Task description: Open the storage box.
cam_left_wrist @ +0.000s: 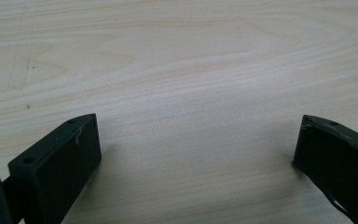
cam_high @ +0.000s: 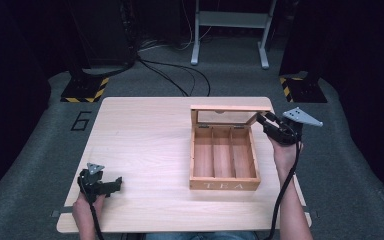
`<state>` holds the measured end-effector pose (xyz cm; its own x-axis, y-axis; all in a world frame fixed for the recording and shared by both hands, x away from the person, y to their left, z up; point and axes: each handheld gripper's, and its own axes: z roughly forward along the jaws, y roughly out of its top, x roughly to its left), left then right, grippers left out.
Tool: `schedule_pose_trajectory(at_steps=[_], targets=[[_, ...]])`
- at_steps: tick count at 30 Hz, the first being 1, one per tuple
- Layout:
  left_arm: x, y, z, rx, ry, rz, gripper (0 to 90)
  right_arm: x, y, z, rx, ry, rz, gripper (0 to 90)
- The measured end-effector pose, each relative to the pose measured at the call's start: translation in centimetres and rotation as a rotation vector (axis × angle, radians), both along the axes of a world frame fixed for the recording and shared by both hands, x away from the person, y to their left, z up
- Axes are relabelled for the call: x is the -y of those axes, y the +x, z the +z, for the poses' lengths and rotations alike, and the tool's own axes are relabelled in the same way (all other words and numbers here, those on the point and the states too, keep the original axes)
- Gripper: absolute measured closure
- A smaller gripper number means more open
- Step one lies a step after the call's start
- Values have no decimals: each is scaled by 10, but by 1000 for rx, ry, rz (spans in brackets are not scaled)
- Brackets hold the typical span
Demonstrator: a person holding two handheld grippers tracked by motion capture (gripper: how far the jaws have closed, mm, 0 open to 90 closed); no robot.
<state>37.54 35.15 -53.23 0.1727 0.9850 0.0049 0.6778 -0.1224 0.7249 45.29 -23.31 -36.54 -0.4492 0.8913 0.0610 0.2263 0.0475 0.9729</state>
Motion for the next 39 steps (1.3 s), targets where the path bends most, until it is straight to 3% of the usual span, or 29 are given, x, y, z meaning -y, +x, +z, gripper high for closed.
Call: schedule_pose_trajectory(at_steps=[19,39], targets=[[0,0,0,0,0,0,5,3,-19,-11,-21,3,26,603],[0,0,0,0,0,0,5,2,-56,-48,-66,-19,41,551]])
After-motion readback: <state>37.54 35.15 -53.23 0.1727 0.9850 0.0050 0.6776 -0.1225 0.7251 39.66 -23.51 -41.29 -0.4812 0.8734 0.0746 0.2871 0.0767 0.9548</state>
